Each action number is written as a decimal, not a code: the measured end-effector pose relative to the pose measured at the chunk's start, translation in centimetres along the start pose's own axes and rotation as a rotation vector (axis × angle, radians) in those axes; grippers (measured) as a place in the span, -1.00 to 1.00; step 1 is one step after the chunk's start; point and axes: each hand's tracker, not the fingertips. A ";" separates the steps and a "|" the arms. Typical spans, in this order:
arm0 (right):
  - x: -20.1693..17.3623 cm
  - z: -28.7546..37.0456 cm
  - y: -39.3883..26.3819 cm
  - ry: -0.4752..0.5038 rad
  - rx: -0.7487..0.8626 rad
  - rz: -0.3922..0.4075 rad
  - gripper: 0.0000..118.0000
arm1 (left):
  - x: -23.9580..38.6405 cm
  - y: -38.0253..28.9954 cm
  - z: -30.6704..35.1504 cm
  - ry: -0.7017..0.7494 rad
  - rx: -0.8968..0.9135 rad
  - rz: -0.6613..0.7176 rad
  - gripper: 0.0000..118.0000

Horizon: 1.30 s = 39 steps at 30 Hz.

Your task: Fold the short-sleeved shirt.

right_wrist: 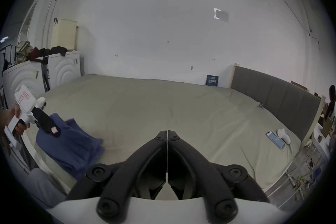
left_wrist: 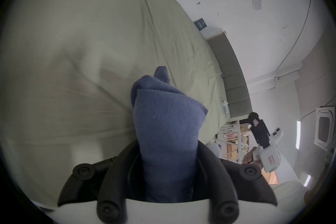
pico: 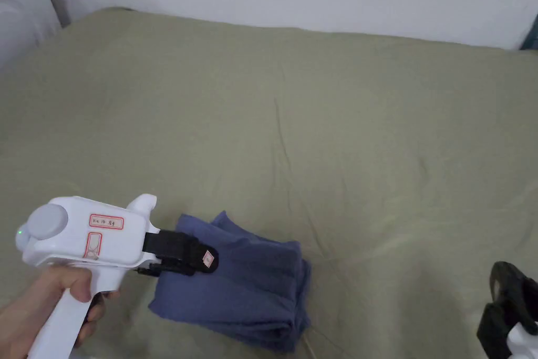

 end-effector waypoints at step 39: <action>-0.5 -3.2 2.5 0.142 0.018 -0.083 -0.97 | 5.0 1.6 9.3 0.436 0.388 -0.268 -1.00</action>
